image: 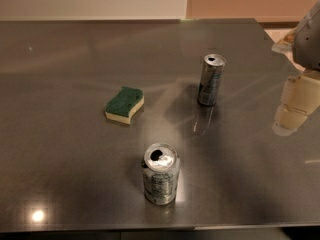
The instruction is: Move redbull can near 7up can
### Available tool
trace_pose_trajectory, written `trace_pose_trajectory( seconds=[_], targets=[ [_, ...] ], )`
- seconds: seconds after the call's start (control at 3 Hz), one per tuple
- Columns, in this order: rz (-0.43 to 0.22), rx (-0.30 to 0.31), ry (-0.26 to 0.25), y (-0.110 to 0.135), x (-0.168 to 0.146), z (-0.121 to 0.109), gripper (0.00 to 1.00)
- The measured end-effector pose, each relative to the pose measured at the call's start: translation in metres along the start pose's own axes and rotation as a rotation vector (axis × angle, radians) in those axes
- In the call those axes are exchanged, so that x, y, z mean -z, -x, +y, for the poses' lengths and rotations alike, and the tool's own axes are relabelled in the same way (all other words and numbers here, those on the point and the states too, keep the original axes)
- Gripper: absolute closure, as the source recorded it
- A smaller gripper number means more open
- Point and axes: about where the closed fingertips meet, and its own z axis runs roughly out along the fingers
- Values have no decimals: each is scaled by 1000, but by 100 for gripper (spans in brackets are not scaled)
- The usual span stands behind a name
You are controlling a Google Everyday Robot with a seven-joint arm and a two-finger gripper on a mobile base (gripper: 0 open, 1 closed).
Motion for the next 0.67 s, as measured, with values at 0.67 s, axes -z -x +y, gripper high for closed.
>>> trace_pose_trajectory(
  seconds=[0.67],
  targets=[
    [-20, -25, 16, 1, -5, -8, 0]
  ],
)
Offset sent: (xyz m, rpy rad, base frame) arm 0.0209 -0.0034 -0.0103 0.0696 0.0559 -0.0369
